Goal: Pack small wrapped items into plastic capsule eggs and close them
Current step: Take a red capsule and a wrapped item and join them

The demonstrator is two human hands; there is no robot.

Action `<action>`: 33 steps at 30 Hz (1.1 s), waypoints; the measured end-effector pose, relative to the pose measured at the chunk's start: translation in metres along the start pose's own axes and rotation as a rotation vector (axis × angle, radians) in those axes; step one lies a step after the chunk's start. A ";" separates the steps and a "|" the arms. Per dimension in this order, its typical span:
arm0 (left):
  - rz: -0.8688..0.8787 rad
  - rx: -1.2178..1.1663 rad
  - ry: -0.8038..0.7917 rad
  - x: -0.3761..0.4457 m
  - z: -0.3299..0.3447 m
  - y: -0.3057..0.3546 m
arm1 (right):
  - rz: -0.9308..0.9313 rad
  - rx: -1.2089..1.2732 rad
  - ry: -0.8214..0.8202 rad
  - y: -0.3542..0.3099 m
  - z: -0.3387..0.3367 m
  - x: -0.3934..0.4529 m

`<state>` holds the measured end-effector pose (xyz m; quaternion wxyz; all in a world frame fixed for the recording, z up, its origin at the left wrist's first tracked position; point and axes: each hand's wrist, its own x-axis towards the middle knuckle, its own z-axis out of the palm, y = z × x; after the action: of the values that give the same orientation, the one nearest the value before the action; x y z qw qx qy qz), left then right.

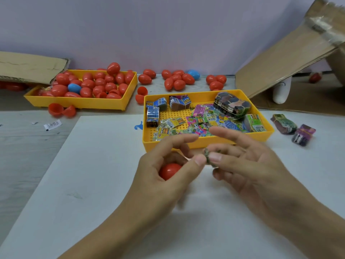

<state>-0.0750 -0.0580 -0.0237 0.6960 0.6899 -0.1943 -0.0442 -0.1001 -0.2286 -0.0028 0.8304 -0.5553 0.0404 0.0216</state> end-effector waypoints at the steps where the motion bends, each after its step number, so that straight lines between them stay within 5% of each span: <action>1: 0.027 0.050 -0.011 0.000 0.001 0.000 | 0.064 0.024 -0.003 0.002 0.001 -0.001; 5: 0.101 0.163 0.029 0.000 0.003 0.000 | 0.155 0.018 -0.006 0.003 0.003 -0.005; 14: 0.044 0.043 0.134 0.000 0.002 0.004 | 0.036 -0.173 0.053 0.001 0.003 -0.006; 20: -0.010 -0.165 0.191 0.002 -0.002 0.000 | 0.039 -0.143 0.064 -0.003 -0.001 -0.002; 24: -0.093 -0.304 0.201 0.003 0.000 0.000 | 0.058 -0.273 -0.067 0.001 0.000 -0.006; 28: -0.132 -0.314 0.191 0.002 0.001 0.000 | -0.035 -0.299 -0.183 0.003 -0.001 -0.009; 33: -0.172 -0.321 0.065 0.002 0.001 0.003 | -0.237 -0.363 -0.073 0.004 0.002 -0.009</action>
<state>-0.0744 -0.0594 -0.0208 0.7967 0.5851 -0.1022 -0.1116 -0.1094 -0.2254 -0.0053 0.7143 -0.6955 -0.0598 -0.0490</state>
